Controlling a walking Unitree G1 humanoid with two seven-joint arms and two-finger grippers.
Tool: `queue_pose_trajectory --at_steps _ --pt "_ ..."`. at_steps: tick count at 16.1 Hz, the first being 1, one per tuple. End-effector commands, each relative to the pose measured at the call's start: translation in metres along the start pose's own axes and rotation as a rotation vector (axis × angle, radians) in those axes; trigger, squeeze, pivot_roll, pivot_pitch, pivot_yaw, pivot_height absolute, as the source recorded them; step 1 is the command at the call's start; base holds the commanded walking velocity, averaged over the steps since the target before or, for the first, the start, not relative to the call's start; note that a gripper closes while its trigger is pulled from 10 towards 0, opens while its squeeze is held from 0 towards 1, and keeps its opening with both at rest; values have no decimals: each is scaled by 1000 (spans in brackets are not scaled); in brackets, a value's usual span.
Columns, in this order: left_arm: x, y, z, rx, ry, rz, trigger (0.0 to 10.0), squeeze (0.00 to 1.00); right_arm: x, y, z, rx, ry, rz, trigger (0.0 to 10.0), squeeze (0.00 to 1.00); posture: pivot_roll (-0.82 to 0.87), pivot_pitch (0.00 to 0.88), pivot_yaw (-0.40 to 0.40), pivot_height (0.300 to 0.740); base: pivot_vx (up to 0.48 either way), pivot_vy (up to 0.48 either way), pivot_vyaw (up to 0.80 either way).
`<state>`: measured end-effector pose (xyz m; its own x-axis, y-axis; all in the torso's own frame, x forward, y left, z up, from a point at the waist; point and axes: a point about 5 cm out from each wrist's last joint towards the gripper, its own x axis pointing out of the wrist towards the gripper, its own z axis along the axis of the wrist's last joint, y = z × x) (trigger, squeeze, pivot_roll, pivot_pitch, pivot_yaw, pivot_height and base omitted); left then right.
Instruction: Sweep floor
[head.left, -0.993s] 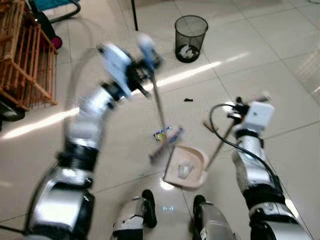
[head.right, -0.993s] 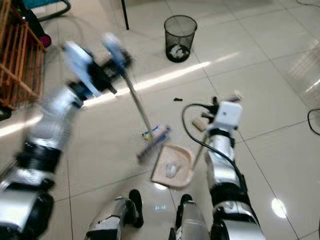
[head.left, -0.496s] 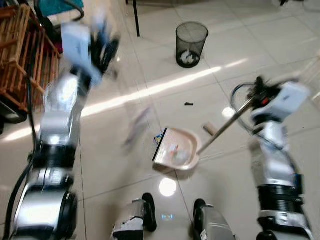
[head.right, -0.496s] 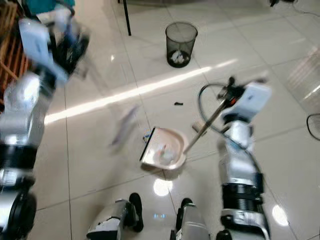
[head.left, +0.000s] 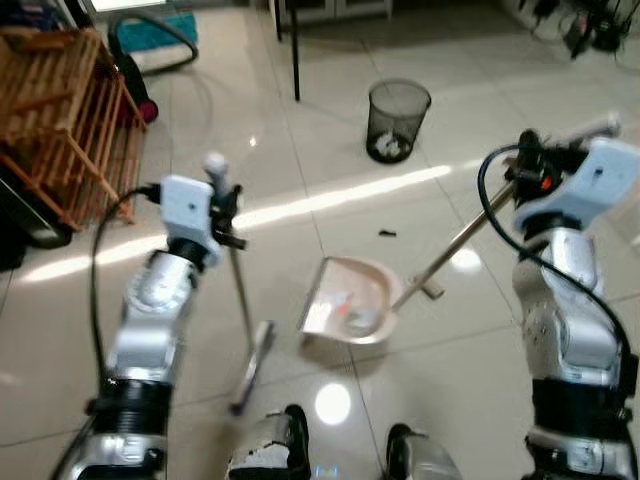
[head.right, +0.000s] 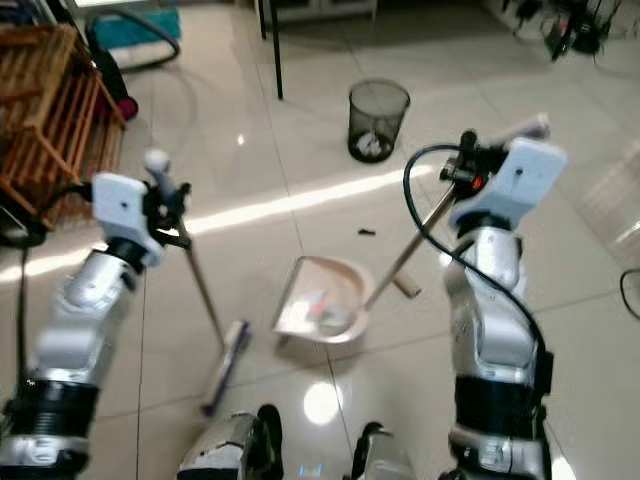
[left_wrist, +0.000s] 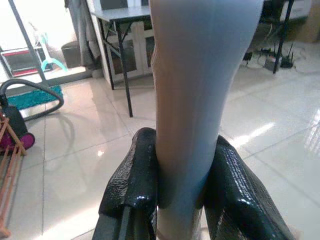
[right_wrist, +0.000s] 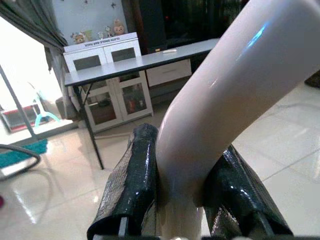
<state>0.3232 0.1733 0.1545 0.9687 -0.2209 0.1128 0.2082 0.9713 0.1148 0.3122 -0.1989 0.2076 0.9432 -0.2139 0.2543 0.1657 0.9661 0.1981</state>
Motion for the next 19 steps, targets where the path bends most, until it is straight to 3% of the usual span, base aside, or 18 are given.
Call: queue_pose_trajectory --at_steps 1,5,11,19 --pt "4 -3 17 43 -62 4 10000 0 -5 -1 6 21 -18 -14 10000 0 12 60 58 740 0 0 0" --pt "11 -7 24 39 -81 3 10000 0 -9 1 -2 25 26 -26 10000 0 19 64 70 740 0 343 -652" --pt "7 -4 19 54 -60 7 10000 0 -17 -1 -11 37 61 -45 10000 0 27 63 73 740 0 417 -767" --pt "-2 2 6 59 -22 39 10000 0 -9 4 -5 10 41 -12 10000 0 39 51 48 740 0 437 0"
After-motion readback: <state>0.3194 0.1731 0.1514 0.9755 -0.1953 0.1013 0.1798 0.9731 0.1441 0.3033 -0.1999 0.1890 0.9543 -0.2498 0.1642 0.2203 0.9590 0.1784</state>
